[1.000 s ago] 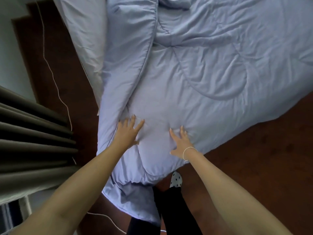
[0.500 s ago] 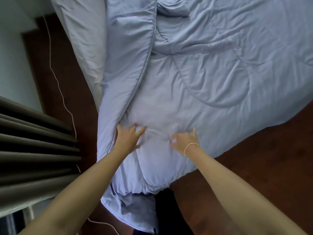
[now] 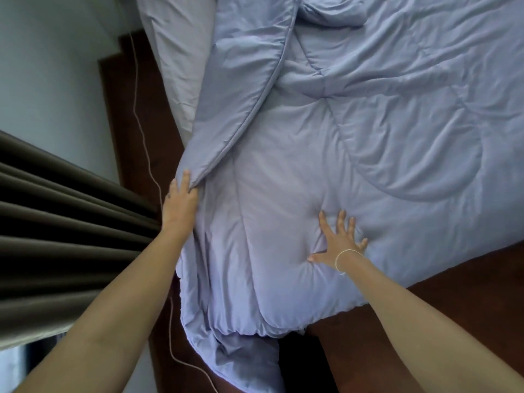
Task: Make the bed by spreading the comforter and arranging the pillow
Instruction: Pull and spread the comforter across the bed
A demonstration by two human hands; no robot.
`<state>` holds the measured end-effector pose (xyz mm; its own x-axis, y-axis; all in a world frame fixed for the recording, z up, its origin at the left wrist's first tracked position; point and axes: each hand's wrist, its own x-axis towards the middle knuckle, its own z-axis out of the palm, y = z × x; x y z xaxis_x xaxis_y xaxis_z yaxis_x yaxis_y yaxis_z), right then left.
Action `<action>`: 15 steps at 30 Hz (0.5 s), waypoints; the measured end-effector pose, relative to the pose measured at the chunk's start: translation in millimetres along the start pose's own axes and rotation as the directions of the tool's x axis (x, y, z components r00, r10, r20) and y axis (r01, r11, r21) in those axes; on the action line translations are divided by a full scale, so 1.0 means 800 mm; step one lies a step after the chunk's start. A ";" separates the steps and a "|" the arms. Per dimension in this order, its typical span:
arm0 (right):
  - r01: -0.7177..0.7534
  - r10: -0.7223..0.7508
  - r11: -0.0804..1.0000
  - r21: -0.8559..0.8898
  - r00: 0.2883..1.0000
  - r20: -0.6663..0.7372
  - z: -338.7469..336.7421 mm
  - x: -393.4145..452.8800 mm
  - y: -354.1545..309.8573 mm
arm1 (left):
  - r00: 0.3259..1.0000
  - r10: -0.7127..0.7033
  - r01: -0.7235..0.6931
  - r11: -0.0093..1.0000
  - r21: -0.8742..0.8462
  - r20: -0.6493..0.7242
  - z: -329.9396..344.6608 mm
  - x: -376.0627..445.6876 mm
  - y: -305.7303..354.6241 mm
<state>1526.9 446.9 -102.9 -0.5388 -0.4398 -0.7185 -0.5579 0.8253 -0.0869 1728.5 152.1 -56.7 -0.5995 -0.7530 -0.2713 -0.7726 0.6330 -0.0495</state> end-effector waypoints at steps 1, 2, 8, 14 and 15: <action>0.006 -0.006 1.000 0.003 1.000 -0.003 0.000 0.001 0.000 | 0.996 -0.093 0.093 0.995 -0.029 0.007 -0.011 -0.006 -0.023; 0.011 -0.011 1.000 0.003 1.000 -0.006 0.001 0.001 -0.001 | 0.981 -0.191 0.193 0.980 -0.049 0.040 -0.022 -0.013 -0.045; 0.007 -0.006 1.000 -0.018 1.000 0.012 -0.002 -0.004 -0.005 | 0.911 -0.397 0.381 0.914 0.140 0.111 -0.016 -0.013 -0.077; 0.004 -0.003 0.999 -0.033 1.000 0.030 -0.001 -0.003 -0.003 | 0.977 -0.126 0.150 0.979 -0.135 0.172 0.041 0.001 0.020; 0.007 -0.006 0.999 -0.032 1.000 0.030 0.001 -0.001 -0.002 | 0.956 -0.184 0.232 0.950 -0.207 0.230 0.055 0.005 0.019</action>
<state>1529.2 446.1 -102.6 -0.5166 -0.4338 -0.7382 -0.5817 0.8105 -0.0692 1723.9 166.5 -100.9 -0.3831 -0.7947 -0.4710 -0.9168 0.3893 0.0888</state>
